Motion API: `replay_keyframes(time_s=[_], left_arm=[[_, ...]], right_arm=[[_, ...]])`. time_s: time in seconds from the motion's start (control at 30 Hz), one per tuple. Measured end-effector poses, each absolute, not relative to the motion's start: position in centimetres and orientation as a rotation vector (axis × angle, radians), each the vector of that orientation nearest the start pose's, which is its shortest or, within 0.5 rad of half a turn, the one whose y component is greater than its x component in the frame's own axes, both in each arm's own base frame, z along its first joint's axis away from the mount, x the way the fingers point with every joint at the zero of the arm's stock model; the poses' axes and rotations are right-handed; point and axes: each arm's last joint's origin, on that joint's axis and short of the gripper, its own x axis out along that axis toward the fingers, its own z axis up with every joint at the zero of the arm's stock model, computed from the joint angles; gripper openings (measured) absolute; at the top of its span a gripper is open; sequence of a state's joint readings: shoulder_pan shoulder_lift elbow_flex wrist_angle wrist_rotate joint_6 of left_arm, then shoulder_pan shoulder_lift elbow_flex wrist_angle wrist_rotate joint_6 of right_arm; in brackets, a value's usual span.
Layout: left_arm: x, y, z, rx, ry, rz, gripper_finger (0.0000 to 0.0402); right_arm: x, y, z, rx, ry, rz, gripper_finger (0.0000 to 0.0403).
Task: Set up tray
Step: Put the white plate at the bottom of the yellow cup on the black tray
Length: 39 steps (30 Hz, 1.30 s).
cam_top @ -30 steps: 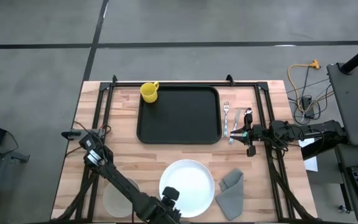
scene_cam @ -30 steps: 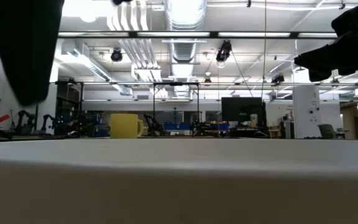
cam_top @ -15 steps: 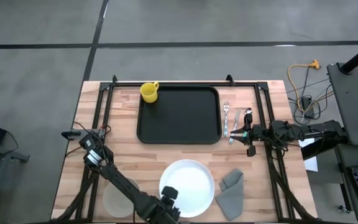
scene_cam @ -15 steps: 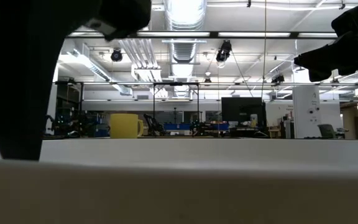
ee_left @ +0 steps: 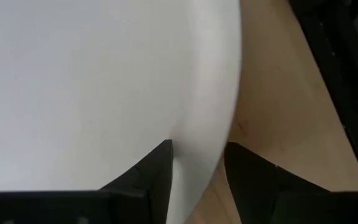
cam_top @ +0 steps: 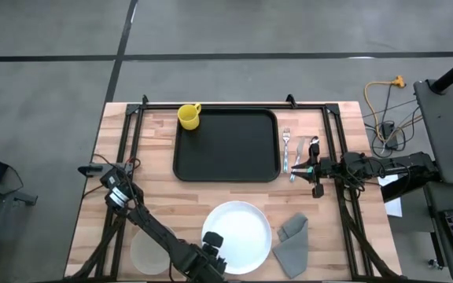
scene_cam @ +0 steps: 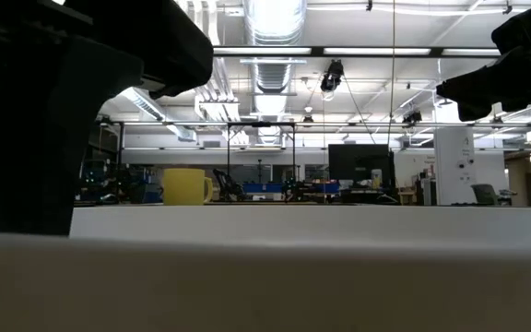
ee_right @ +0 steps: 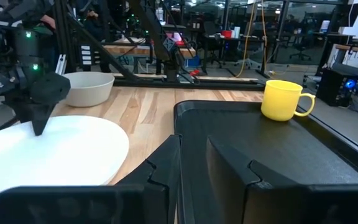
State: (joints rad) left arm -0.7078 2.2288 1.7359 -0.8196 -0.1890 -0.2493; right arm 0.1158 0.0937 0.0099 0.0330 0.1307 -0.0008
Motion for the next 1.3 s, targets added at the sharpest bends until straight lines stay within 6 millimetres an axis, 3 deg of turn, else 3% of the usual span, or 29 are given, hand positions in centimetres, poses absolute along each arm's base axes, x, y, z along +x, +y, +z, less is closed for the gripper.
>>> replay_keyframes(time_s=[0.3, 0.63, 1.3], left_arm=[[35.1, -28.7, 16.1, 0.363, 1.209, -0.276, 0.0012], [35.3, -28.9, 16.9, 0.405, 1.184, -0.293, 0.0001], [35.3, -28.9, 22.0, 0.528, 1.155, -0.161, 0.0001]], right_arm=[[10.2, 0.8, 16.3, -0.007, 0.050, -0.015, 0.0077], [10.2, 0.8, 16.3, -0.007, 0.050, -0.015, 0.0070], [10.2, 0.8, 16.3, -0.007, 0.050, -0.016, 0.0068]])
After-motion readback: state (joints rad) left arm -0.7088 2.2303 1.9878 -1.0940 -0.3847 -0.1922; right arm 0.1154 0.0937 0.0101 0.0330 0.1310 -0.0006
